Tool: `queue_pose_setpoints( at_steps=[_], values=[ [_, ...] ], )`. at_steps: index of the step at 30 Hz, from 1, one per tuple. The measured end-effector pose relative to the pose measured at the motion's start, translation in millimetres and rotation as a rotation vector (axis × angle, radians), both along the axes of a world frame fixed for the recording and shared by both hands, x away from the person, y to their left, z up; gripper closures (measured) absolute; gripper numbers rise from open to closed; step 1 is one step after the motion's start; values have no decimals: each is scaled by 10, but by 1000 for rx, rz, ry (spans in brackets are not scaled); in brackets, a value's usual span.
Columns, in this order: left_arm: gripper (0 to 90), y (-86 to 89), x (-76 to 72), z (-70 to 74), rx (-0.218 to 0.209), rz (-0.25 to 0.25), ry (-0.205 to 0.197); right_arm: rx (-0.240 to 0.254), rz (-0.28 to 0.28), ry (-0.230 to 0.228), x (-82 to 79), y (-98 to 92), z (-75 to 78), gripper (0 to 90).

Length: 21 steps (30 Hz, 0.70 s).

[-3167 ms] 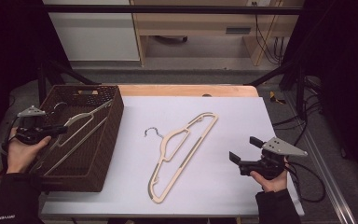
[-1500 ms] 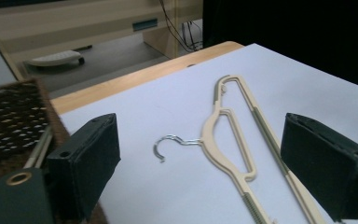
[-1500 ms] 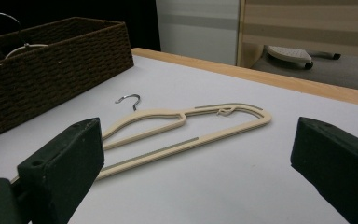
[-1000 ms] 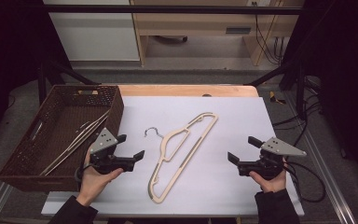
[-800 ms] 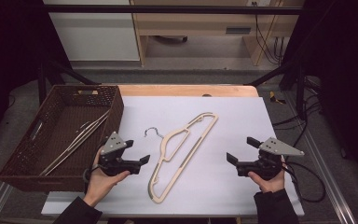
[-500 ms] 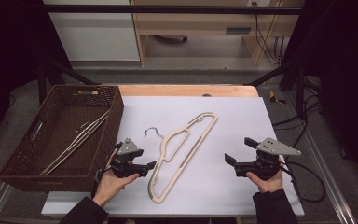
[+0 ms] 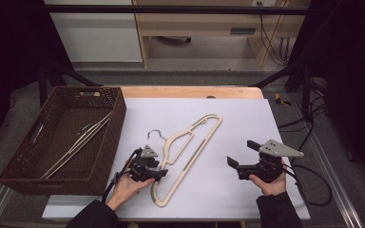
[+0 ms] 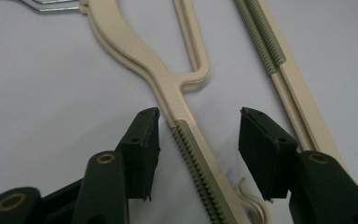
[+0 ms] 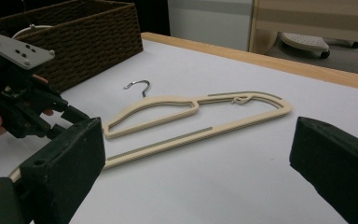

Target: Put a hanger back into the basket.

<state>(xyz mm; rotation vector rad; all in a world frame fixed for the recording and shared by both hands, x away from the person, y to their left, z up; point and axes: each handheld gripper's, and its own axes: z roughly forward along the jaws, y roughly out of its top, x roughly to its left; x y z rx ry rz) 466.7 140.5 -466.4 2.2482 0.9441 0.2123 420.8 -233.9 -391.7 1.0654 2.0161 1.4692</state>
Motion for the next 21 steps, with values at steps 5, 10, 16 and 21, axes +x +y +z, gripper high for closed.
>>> queue_pose_setpoints(
  at_steps=[5, 10, 16, 21],
  values=[
    [539, -47, 2, -26, 28, 32, -16, -17, 11, 4, 10, 26, -13, 35],
    [643, -92, -4, -13, 74, 72, -26, -24, 11, 5, 16, 61, -20, 35],
    [707, -135, -6, 12, 104, 87, -16, -37, 20, 7, 23, 80, -31, 34],
    [719, -105, 21, 17, 75, 94, 4, -41, 20, 7, 19, 75, -28, 33]
  ],
)
